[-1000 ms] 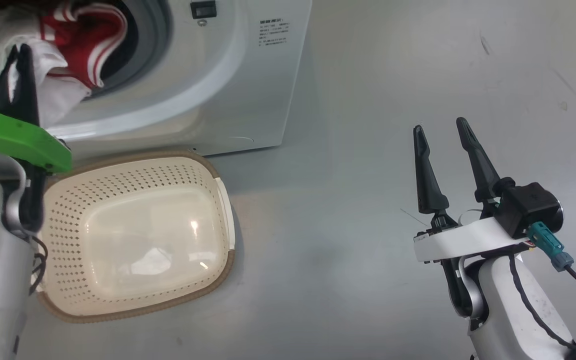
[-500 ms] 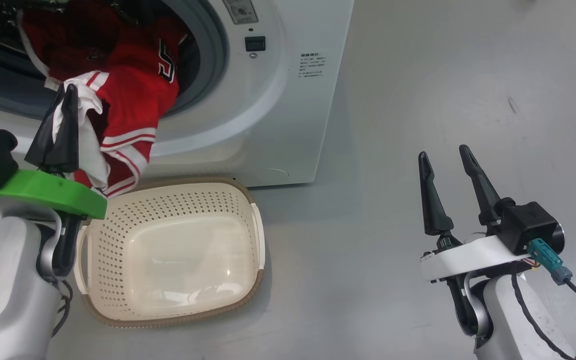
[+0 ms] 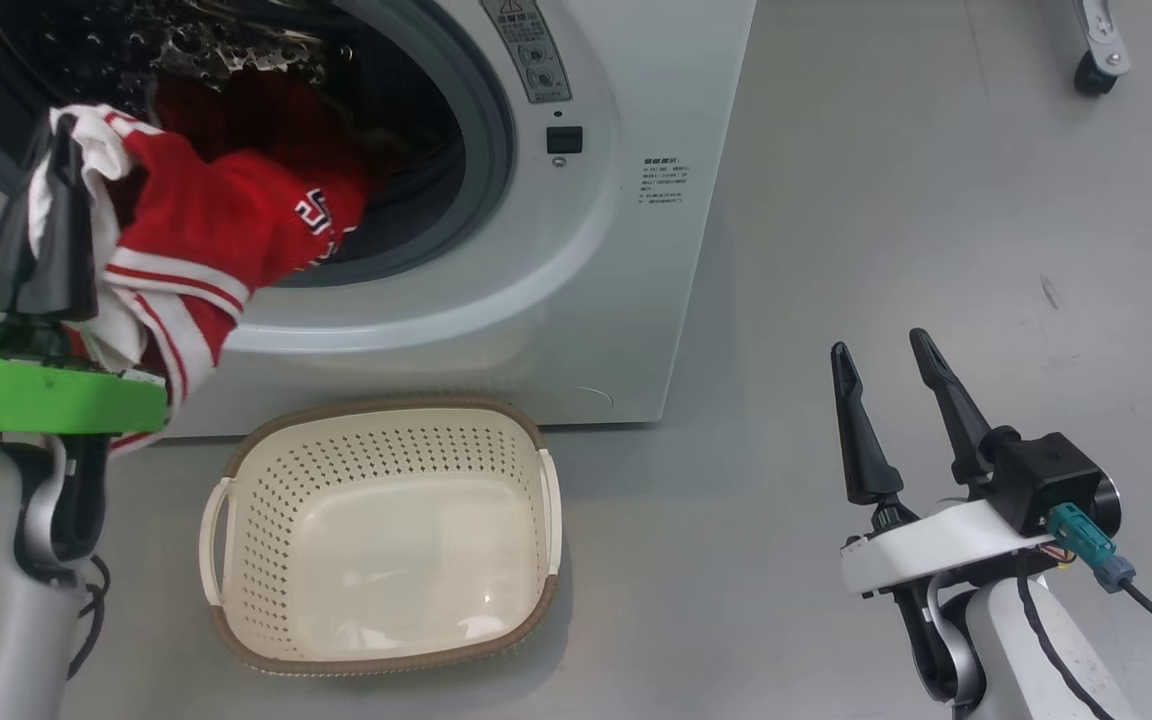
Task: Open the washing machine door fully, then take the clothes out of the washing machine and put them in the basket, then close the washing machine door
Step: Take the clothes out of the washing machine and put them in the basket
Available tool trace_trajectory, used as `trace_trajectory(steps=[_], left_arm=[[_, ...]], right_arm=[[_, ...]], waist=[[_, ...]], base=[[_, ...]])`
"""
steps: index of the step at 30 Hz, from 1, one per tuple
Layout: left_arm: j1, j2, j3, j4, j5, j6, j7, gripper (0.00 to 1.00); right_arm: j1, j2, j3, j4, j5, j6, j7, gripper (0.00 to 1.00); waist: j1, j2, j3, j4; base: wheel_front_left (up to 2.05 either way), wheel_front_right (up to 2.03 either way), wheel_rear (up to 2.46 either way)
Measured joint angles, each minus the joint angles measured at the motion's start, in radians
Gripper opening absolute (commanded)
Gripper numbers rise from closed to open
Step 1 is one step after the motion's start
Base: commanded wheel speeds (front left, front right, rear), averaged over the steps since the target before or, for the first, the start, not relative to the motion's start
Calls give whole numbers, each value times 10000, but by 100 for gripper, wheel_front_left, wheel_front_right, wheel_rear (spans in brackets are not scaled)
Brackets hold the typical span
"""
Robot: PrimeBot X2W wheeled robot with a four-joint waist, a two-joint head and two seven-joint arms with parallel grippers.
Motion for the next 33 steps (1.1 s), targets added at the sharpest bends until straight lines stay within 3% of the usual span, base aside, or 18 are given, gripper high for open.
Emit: trace_trajectory(steps=[11, 19, 27, 33], left_arm=[[989, -153, 234, -1337, 213, 2, -44, 0], [1054, -387, 918, -2945, 474, 0, -54, 0], [1732, -405, 608, -3089, 585, 0, -54, 0], [2671, -360, 79, -2364, 512, 0, 654, 0]], right_arm=[[221, -2, -13, 23, 0, 67, 0, 100], [255, -23, -96, 13, 0, 151, 0, 100], [262, -38, -82, -54, 0, 155, 0, 100], [262, -35, -21, -115, -2, 157, 0, 100]], waist=[[0, 0, -330, 15], [0, 0, -320, 11], [0, 0, -335, -5], [0, 0, -147, -53]], base=[[0, 0, 0], [0, 0, 0], [0, 0, 0], [0, 0, 0]])
